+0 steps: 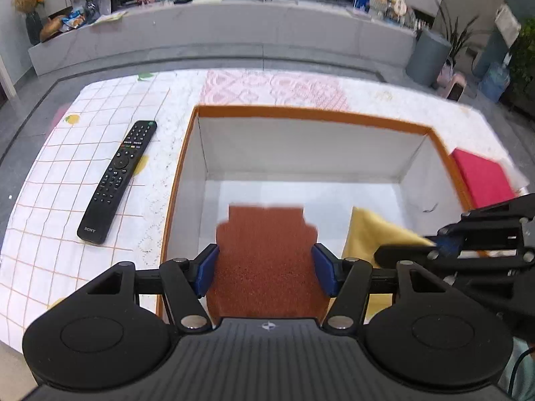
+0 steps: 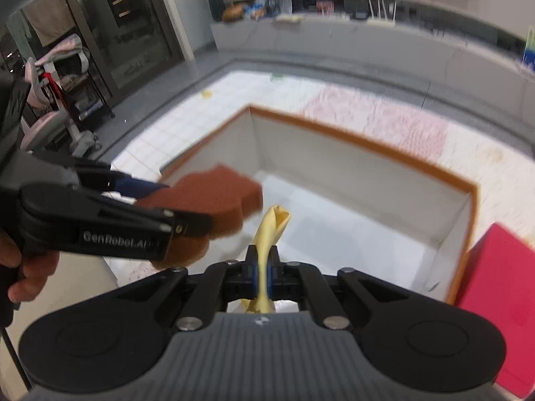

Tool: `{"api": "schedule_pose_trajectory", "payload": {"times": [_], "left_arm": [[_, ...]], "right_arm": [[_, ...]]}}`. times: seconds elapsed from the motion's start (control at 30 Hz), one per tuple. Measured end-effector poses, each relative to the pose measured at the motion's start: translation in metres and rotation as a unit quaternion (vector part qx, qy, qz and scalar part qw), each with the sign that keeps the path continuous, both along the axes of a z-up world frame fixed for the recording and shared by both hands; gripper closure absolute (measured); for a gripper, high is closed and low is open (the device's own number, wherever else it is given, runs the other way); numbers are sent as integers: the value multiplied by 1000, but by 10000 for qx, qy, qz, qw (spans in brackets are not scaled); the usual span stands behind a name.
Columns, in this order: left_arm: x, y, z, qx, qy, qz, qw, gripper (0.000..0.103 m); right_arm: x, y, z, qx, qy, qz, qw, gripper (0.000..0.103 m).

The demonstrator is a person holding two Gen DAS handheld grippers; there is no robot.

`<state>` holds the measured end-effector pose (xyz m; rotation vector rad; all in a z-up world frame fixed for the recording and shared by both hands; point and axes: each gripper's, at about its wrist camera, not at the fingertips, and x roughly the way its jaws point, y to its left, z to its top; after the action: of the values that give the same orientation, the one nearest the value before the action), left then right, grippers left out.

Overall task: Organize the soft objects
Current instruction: 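Carry the sponge into the orange box and release while the right tool drops the yellow cloth, then move both tools back to the remaining soft items on the table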

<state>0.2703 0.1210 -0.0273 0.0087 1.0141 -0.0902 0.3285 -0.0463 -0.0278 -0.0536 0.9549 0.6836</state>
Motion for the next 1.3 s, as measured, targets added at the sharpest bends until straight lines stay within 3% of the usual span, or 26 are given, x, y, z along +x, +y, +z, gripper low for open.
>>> {"api": "schedule_pose_trajectory", "payload": {"times": [0.1,0.47,0.6,0.73,0.8,1.03,1.17,1.3], "left_arm": [[8,-6,-7,432,54,-77,9990,34],[18,-13,-38,990,142,-221,9947,32],[16,-11,-34,835,167,-194,9962,24],[16,-7,-31,688,121,-137,9975,21],[14,-3,-28,547,125,-75,9984,20],[10,1,-17,332,-64,-9,9994,14],[9,3,-12,173,-98,120,9997,14],[0,1,-3,112,-198,107,9997,21]], "right_arm": [[13,6,-18,-15,253,19,9997,101],[25,18,-55,1,787,171,9968,97],[25,20,-57,-5,769,210,9968,91],[19,16,-55,-2,716,156,9973,71],[18,16,-52,-52,606,151,9980,67],[12,12,-42,-166,341,127,9992,56],[8,9,-37,-202,233,95,9995,55],[6,2,-32,-214,182,32,9996,55]]}}
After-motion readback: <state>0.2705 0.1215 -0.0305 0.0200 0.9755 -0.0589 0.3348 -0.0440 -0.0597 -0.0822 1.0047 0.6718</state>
